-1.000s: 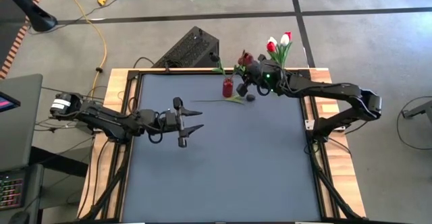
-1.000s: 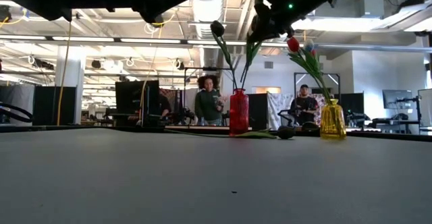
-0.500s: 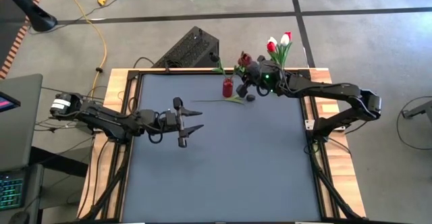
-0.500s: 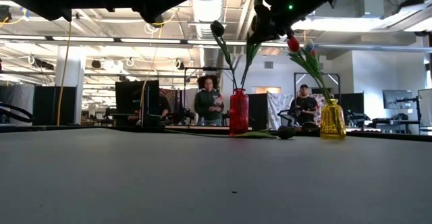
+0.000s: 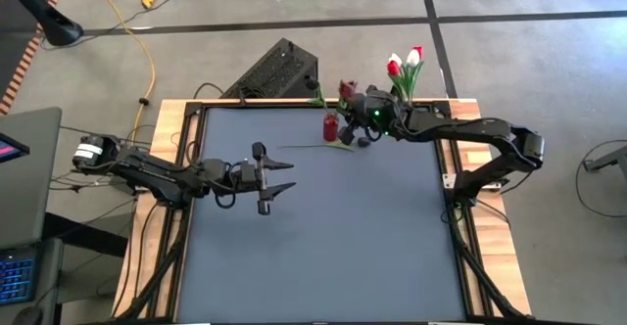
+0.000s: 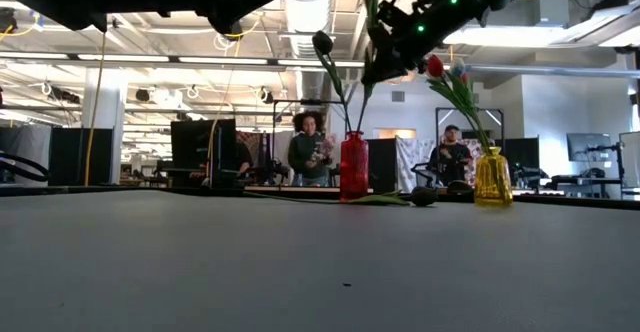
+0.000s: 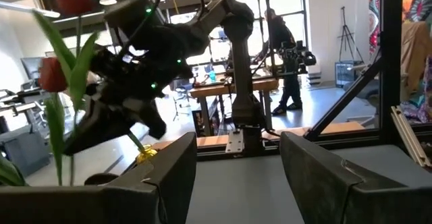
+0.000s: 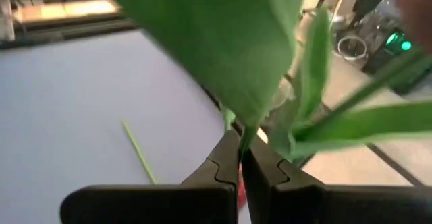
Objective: Sort flowers into vase by color
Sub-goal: Put the dark red tulip into the red vase
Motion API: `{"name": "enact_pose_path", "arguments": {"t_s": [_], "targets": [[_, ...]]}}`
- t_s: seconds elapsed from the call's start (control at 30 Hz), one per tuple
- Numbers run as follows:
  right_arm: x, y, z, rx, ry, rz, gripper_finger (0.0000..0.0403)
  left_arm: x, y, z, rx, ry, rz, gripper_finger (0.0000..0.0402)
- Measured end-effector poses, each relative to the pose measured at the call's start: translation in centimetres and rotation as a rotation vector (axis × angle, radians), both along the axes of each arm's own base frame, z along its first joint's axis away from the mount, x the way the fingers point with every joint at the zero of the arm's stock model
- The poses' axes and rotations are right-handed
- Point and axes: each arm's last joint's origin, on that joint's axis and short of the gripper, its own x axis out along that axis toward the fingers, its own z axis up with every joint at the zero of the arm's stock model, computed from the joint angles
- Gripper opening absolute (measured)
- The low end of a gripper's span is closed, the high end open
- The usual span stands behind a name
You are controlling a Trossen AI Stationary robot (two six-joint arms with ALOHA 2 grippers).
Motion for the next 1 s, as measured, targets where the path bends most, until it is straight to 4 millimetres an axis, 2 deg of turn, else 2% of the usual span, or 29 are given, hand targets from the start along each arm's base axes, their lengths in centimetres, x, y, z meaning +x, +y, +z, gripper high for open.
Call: {"name": "enact_pose_path", "arguments": {"t_s": [0.23, 0.43, 0.67, 0.83, 1.0], "targets": [[0.2, -0.7, -0.7, 0.006, 0.015, -0.017, 0.004, 0.0, 0.0, 0.0, 0.004, 0.001, -0.006, 0.0204], [0.0, -1.2, -0.5, 0.007, 0.005, -0.031, 0.0054, 0.0, 0.0, 0.0, 0.005, 0.0, -0.007, 0.0204], [-0.3, -1.4, -1.0, 0.083, 0.01, -0.067, 0.0074, 0.0, 0.0, 0.0, 0.004, -0.001, -0.007, 0.0204], [-0.6, -1.6, -1.0, 0.141, 0.031, -0.07, 0.0111, 0.0, 0.0, 0.0, 0.003, -0.001, -0.007, 0.0204], [-0.8, -2.0, 0.5, 0.198, 0.049, -0.095, 0.0171, 0.2, 0.0, 0.4, 0.002, -0.002, -0.01, 0.0204]]}}
